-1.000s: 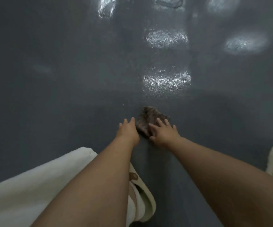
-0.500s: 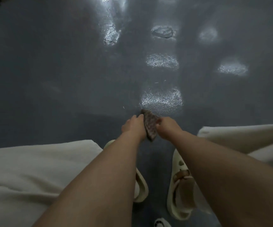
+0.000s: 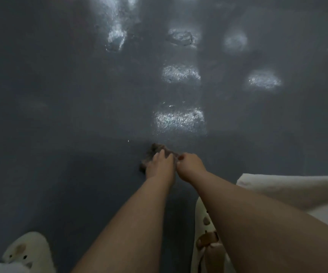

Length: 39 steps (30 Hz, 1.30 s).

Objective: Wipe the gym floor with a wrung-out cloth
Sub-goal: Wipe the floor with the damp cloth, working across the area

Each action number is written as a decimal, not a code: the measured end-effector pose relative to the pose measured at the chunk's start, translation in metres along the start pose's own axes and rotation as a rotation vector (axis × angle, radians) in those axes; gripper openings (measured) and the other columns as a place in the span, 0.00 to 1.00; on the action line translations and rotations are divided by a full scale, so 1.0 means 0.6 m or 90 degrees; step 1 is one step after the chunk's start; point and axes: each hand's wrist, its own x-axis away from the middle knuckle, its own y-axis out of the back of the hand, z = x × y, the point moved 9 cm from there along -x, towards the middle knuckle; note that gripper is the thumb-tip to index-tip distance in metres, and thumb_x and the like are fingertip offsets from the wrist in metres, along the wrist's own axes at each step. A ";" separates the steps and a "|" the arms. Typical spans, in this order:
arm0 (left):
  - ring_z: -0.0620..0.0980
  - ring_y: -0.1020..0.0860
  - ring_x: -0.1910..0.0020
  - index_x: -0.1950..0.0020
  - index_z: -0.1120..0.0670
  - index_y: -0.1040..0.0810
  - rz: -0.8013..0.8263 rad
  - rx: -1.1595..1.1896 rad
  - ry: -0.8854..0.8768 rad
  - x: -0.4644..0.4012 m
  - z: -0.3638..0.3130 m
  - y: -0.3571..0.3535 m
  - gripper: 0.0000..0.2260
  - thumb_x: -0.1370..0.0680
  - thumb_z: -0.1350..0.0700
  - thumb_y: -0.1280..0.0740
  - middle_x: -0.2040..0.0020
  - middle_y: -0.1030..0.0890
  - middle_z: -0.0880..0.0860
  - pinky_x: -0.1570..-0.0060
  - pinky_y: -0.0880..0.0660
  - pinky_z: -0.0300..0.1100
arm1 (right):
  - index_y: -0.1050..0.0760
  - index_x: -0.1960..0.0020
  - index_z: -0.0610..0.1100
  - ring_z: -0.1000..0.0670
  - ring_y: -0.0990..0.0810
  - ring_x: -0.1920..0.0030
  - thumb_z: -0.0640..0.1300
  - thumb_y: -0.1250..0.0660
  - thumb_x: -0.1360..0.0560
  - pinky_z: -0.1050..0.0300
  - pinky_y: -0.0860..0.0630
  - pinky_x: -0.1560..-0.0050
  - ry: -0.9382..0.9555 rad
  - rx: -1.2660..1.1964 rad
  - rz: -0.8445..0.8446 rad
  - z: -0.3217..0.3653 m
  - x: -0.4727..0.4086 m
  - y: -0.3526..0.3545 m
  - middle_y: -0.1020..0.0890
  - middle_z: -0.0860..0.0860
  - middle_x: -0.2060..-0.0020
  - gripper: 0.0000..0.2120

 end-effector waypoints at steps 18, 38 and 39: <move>0.51 0.67 0.25 0.24 0.54 0.65 0.048 -0.244 -0.206 -0.152 0.065 -0.118 0.31 0.19 0.44 0.52 0.23 0.65 0.53 0.29 0.69 0.50 | 0.36 0.29 0.43 0.41 0.44 0.27 0.46 0.47 0.18 0.49 0.46 0.28 -0.041 0.032 -0.230 0.055 -0.166 -0.042 0.44 0.41 0.25 0.19; 0.61 0.68 0.26 0.23 0.48 0.64 -0.122 -0.176 0.159 -0.175 0.349 -0.001 0.29 0.20 0.39 0.57 0.24 0.66 0.57 0.33 0.70 0.60 | 0.37 0.27 0.49 0.41 0.46 0.27 0.49 0.47 0.19 0.47 0.51 0.26 0.098 0.157 -0.178 0.179 -0.201 -0.130 0.44 0.46 0.24 0.21; 0.61 0.68 0.27 0.24 0.48 0.65 -0.107 -0.169 0.144 -0.184 0.351 0.001 0.30 0.20 0.38 0.57 0.24 0.67 0.56 0.33 0.69 0.61 | 0.37 0.27 0.49 0.41 0.45 0.27 0.49 0.47 0.19 0.47 0.51 0.26 0.105 0.161 -0.175 0.182 -0.204 -0.130 0.44 0.46 0.24 0.21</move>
